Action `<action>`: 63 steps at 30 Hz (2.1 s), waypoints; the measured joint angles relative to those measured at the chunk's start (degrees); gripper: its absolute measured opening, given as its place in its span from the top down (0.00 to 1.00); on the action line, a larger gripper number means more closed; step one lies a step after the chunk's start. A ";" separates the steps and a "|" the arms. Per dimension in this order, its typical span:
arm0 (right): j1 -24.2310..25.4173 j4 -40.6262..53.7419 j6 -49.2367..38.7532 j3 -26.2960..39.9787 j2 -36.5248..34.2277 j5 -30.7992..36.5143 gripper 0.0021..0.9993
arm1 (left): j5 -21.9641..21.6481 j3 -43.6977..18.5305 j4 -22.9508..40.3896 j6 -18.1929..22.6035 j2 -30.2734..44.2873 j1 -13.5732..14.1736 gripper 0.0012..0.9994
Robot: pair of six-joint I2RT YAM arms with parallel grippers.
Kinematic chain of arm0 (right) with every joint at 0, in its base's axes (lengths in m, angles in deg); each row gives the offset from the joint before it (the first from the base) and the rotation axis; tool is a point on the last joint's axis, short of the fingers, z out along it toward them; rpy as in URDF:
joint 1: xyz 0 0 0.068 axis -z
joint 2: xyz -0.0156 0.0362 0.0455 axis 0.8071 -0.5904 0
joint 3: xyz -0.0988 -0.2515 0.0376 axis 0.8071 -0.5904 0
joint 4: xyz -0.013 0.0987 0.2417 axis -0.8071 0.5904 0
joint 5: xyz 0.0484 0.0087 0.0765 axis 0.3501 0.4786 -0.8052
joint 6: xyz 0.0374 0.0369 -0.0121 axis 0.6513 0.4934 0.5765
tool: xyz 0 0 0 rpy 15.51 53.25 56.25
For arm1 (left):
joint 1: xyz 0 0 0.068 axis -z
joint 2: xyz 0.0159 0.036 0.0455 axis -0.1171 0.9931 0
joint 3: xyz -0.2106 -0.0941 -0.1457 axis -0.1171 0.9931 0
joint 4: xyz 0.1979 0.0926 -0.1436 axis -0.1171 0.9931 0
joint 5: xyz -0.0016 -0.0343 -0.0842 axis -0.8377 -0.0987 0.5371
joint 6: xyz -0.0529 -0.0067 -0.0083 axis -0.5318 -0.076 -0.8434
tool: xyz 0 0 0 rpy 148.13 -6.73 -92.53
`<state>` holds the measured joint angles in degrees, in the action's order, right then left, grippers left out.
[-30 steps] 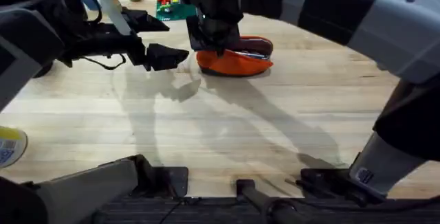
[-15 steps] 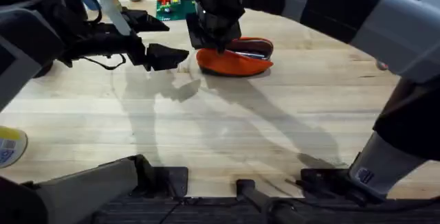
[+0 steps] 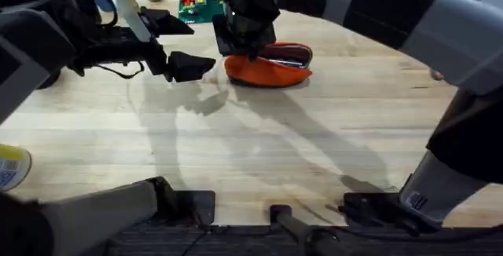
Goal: Unzip the bag, pick up the pens from the table one at a time and place them inside, then zip the bag closed.
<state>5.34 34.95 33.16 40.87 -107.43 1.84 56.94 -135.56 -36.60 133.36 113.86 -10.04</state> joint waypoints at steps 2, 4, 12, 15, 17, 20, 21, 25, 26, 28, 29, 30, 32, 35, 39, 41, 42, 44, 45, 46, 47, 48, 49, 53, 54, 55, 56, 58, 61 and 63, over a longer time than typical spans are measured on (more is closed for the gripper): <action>0.00 0.00 0.00 0.00 0.00 0.00 0.97 | 0.66 0.00 -0.45 0.38 1.99 -0.01 0.01; 0.00 -0.01 -0.01 0.00 0.00 0.00 0.97 | 2.52 0.00 -1.84 0.61 4.87 0.01 0.01; 0.00 0.00 0.00 0.00 0.00 0.00 0.97 | 9.93 0.02 -10.52 0.98 13.91 0.01 0.01; 0.00 0.00 -0.02 0.00 0.00 0.00 0.97 | 12.44 0.02 -12.58 2.32 16.43 0.01 0.01; 0.00 -0.02 0.00 0.02 0.00 0.00 0.97 | 13.93 0.02 -13.26 3.92 17.78 0.01 0.01; 0.00 0.00 -0.01 0.02 0.00 0.00 0.97 | 15.49 0.02 -13.70 7.19 19.33 0.24 0.01; 0.00 0.00 -0.02 0.02 0.00 0.00 0.97 | 15.86 0.02 -13.71 8.15 19.71 0.43 0.01; 0.00 0.00 -0.02 0.02 0.00 0.00 0.97 | 16.79 0.02 -14.85 10.82 21.41 2.21 0.01; 0.00 0.00 0.00 0.02 0.00 0.00 0.97 | 16.97 0.02 -15.20 11.16 21.81 2.74 0.00; 0.00 0.00 -0.02 0.02 0.01 0.00 0.97 | 17.23 0.02 -15.88 11.63 22.54 3.79 0.00; 0.00 0.00 -0.02 0.02 0.00 0.00 0.97 | 17.37 0.02 -16.17 11.88 22.95 4.34 0.00; 0.00 0.00 -0.02 0.02 0.00 0.00 0.97 | 17.47 0.02 -16.34 12.08 23.31 4.79 0.00; 0.00 0.00 -0.02 0.02 0.00 0.00 0.97 | 17.56 0.02 -16.46 12.34 24.09 5.64 0.01; 0.00 0.00 -0.02 0.02 0.00 0.00 0.97 | 17.93 0.04 -16.57 12.45 24.63 6.23 0.03; 0.00 0.00 -0.02 0.02 0.00 0.00 0.97 | 19.49 0.04 -16.68 12.57 24.65 6.24 0.12; 0.00 0.00 -0.02 0.02 0.00 0.00 0.97 | 19.84 0.04 -16.69 12.55 24.65 6.24 0.16; 0.00 0.00 -0.01 0.02 0.00 0.00 0.97 | 19.98 0.04 -16.66 12.56 24.65 6.24 0.19; 0.00 0.00 -0.01 0.02 0.00 0.00 0.97 | 20.18 0.04 -16.51 12.63 24.65 6.24 0.28; 0.00 0.00 -0.01 0.02 0.00 0.00 0.97 | 20.15 0.04 -16.28 12.65 24.65 6.24 0.29; 0.00 0.00 -0.02 0.02 0.00 0.00 0.97 | 20.12 0.04 -15.99 12.68 24.65 6.24 0.29; 0.00 0.00 -0.02 0.02 0.00 0.00 0.97 | 20.10 0.04 -15.82 12.72 24.65 6.24 0.29; 0.00 0.00 -0.01 0.02 0.00 0.00 0.97 | 20.10 0.04 -15.76 12.74 24.65 6.27 0.29; 0.00 0.00 -0.02 0.02 0.00 0.00 0.97 | 20.08 0.04 -15.76 12.74 24.65 6.35 0.29; 0.00 0.00 -0.02 0.02 0.00 0.00 0.97 | 18.66 0.04 -15.78 12.74 24.65 7.44 0.29; 0.00 0.00 0.00 0.02 0.02 0.00 0.97 | 18.04 0.04 -15.81 12.74 24.65 7.95 0.29; 0.00 0.00 -0.01 0.02 0.02 0.00 0.97 | 17.55 0.04 -15.85 12.74 24.65 8.41 0.30; 0.00 0.00 -0.02 0.02 0.00 0.00 0.97 | 17.21 0.04 -15.97 12.74 24.65 8.90 0.31; 0.00 0.00 -0.02 0.02 0.00 0.00 0.97 | 16.79 0.04 -16.31 12.77 24.65 9.63 0.35; 0.00 0.00 -0.02 0.02 0.00 0.00 0.97 | 16.24 0.04 -16.67 12.76 24.65 9.87 0.44; 0.00 0.00 -0.02 0.02 0.02 0.00 0.97 | 16.03 0.04 -16.68 12.72 24.65 9.84 0.63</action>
<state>5.34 34.95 33.13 40.89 -107.41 1.84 72.97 -135.51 -53.27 146.09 138.50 -0.20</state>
